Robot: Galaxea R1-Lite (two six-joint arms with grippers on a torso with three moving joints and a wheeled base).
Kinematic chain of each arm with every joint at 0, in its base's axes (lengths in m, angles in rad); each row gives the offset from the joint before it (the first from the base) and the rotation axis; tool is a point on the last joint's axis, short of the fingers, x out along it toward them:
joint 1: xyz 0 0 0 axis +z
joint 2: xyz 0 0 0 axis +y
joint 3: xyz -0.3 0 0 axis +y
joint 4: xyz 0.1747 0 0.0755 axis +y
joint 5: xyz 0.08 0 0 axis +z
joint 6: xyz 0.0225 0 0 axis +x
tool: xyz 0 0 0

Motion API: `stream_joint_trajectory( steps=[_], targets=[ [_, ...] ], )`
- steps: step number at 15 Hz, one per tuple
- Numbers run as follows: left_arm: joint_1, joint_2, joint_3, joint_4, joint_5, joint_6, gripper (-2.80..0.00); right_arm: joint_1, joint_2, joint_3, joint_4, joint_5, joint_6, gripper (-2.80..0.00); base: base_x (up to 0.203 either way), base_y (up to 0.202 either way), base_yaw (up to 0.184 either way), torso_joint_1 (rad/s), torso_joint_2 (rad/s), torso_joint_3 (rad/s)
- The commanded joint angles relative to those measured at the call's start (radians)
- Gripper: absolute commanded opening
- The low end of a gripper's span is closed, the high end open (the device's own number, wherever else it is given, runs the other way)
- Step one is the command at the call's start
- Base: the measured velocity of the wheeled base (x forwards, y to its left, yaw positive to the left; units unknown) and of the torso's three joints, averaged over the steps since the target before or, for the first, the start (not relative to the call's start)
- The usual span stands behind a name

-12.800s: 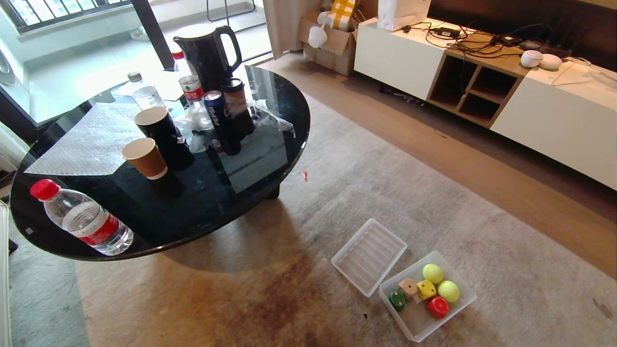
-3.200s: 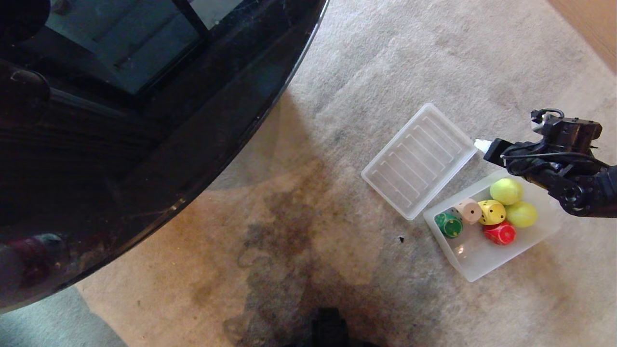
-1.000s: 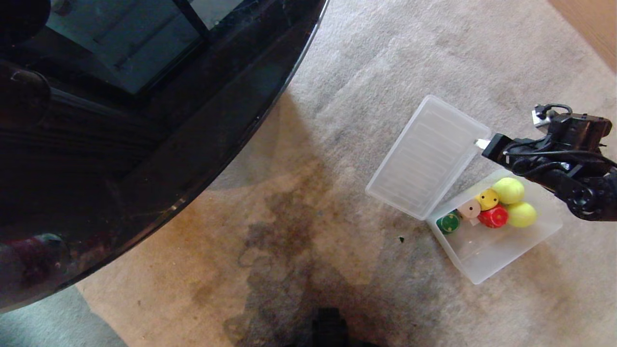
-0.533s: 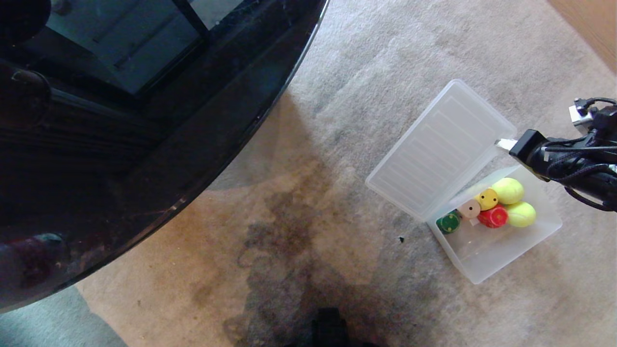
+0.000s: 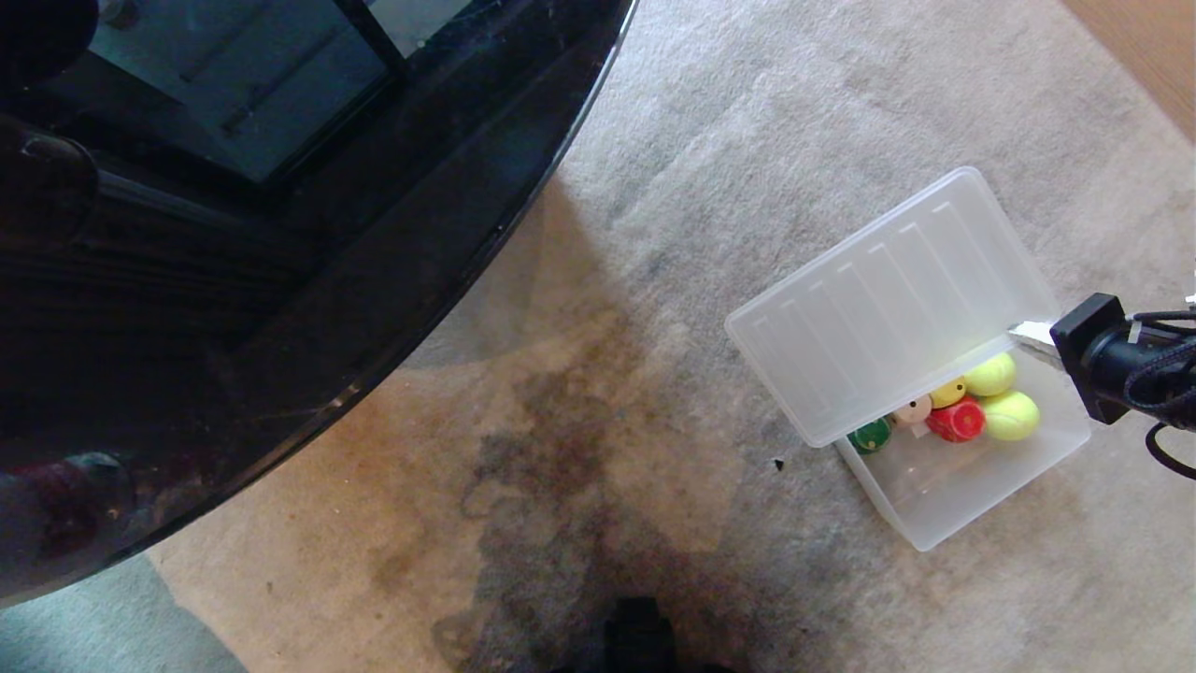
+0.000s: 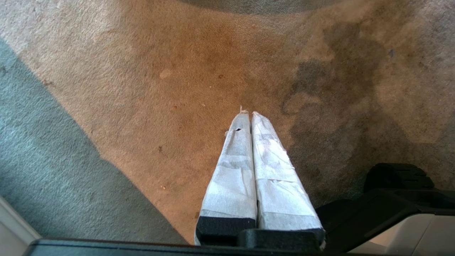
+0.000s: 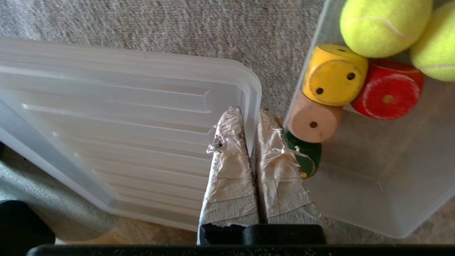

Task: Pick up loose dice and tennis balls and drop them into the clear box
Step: Close the lid

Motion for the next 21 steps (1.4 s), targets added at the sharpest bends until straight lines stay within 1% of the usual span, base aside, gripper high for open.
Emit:
stream_joint_trajectory(
  steps=[1,2,4,6,7,9,10,12,14,15,16,17,18,21],
  targets=[
    [0.000,0.000,0.000,0.000,0.001,0.000,-2.80,-0.019,-0.008,0.056,-0.003,0.005,0.005,-2.80,0.000,0.000,0.000,0.000,0.00,0.000],
    [0.000,0.000,0.000,0.000,0.001,0.000,-2.80,-0.033,0.003,0.087,-0.004,0.011,0.003,-2.80,0.000,0.000,0.000,0.000,0.00,0.000],
    [0.000,0.000,0.000,0.000,0.001,0.000,-2.80,-0.049,0.025,0.108,-0.004,0.035,-0.012,-2.80,0.000,0.000,0.000,0.000,0.00,0.000],
    [0.000,0.000,0.000,0.000,0.001,0.000,-2.80,-0.088,0.053,0.124,0.002,0.080,-0.052,-2.80,0.000,0.000,0.000,0.000,0.00,0.000],
    [0.000,0.000,0.000,0.000,0.001,0.000,-2.80,-0.119,0.062,0.127,0.011,0.106,-0.091,-2.80,0.000,0.000,0.000,0.000,0.00,0.000],
    [0.000,0.000,0.000,0.000,0.001,0.000,-2.80,-0.188,0.076,0.127,0.062,0.173,-0.202,-2.80,0.000,0.000,0.000,0.000,0.00,0.000],
    [0.000,0.000,0.000,0.000,0.001,0.000,-2.80,-0.205,0.081,0.125,0.087,0.202,-0.233,-2.80,0.000,0.000,0.000,0.000,0.00,0.000],
    [0.000,0.000,0.000,0.000,0.001,0.000,-2.80,-0.272,0.091,0.125,0.170,0.295,-0.357,-2.80,0.000,0.000,0.000,0.000,0.00,0.000],
    [0.000,0.000,0.000,0.000,0.001,0.000,-2.80,-0.273,0.093,0.125,0.174,0.299,-0.360,-2.80,0.000,0.000,0.000,0.000,0.00,0.000],
    [0.000,0.000,0.000,0.000,0.001,0.000,-2.80,-0.283,0.099,0.122,0.193,0.302,-0.379,-2.80,0.000,0.000,0.000,0.000,0.00,0.000],
    [0.000,0.000,0.000,0.000,0.001,0.000,-2.80,-0.326,0.113,0.118,0.250,0.306,-0.468,-2.80,0.000,0.000,0.000,0.000,0.00,0.000],
    [0.000,0.000,0.000,0.000,0.001,0.000,-2.80,-0.386,0.128,0.113,0.299,0.308,-0.560,-2.80,0.000,0.000,0.000,0.000,0.00,0.000],
    [0.000,0.000,0.000,0.000,0.001,0.000,-2.80,-0.420,0.140,0.109,0.335,0.309,-0.607,-2.80,0.000,0.000,0.000,0.000,0.00,0.000],
    [0.000,0.000,0.000,0.000,0.001,0.000,-2.80,-0.477,0.155,0.102,0.347,0.304,-0.632,-2.80,0.000,0.000,0.000,0.000,0.00,0.000]
  ],
)
